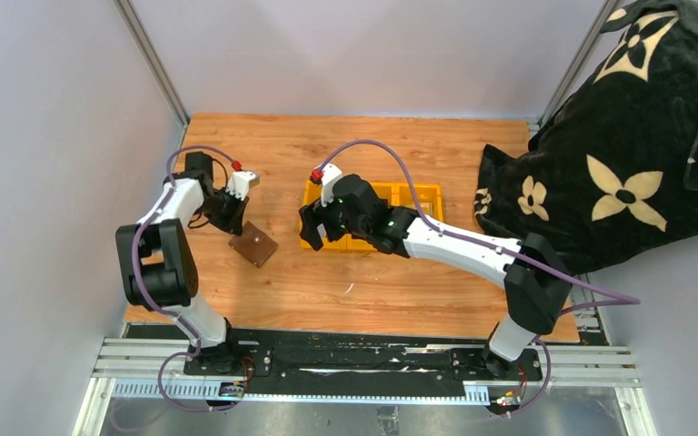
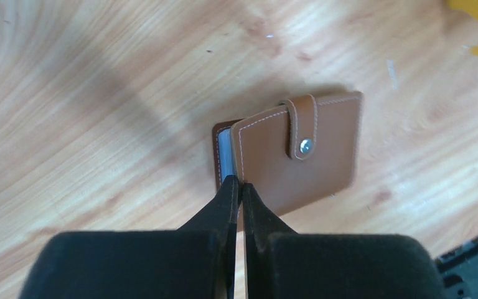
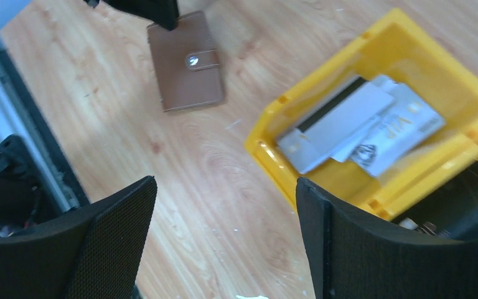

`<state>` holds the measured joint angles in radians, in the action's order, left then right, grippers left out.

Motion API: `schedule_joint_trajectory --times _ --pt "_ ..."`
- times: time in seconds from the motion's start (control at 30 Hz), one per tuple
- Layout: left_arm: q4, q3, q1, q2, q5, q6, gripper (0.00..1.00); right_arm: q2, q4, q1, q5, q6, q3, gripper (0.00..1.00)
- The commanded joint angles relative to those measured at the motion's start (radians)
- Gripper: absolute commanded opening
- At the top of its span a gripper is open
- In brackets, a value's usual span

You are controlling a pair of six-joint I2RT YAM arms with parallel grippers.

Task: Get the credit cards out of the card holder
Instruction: Open the card holder at the center of the board.

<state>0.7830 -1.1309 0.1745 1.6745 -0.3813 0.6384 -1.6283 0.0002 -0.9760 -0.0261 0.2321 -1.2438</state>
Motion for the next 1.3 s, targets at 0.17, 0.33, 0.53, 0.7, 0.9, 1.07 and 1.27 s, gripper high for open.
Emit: schedule_joint_trajectory --times 0.17,0.33,0.53,0.7,0.9,1.07,1.27 --pt "0.208 0.034 -0.077 -0.365 -0.191 0.297 0.00 -0.058 0.024 0.026 -0.348 0.014 -0.074 0.87" --pt "0.271 0.005 -0.179 -0.492 -0.170 0.312 0.00 -0.044 0.066 0.033 -0.376 -0.011 -0.051 0.87" --pt "0.437 -0.143 -0.247 -0.542 -0.232 0.288 0.00 0.042 0.176 0.037 -0.476 -0.056 0.036 0.88" --pt "0.486 -0.215 -0.312 -0.598 -0.268 0.217 0.00 0.103 0.232 0.037 -0.553 -0.087 0.105 0.88" --pt "0.514 -0.307 -0.387 -0.631 -0.324 0.090 0.00 0.106 0.228 0.047 -0.572 -0.085 0.100 0.88" --pt "0.544 -0.353 -0.429 -0.668 -0.347 0.031 0.00 0.140 0.236 0.066 -0.588 -0.082 0.116 0.89" --pt "0.552 -0.369 -0.448 -0.702 -0.342 0.009 0.00 0.153 0.248 0.081 -0.815 -0.032 0.097 0.81"
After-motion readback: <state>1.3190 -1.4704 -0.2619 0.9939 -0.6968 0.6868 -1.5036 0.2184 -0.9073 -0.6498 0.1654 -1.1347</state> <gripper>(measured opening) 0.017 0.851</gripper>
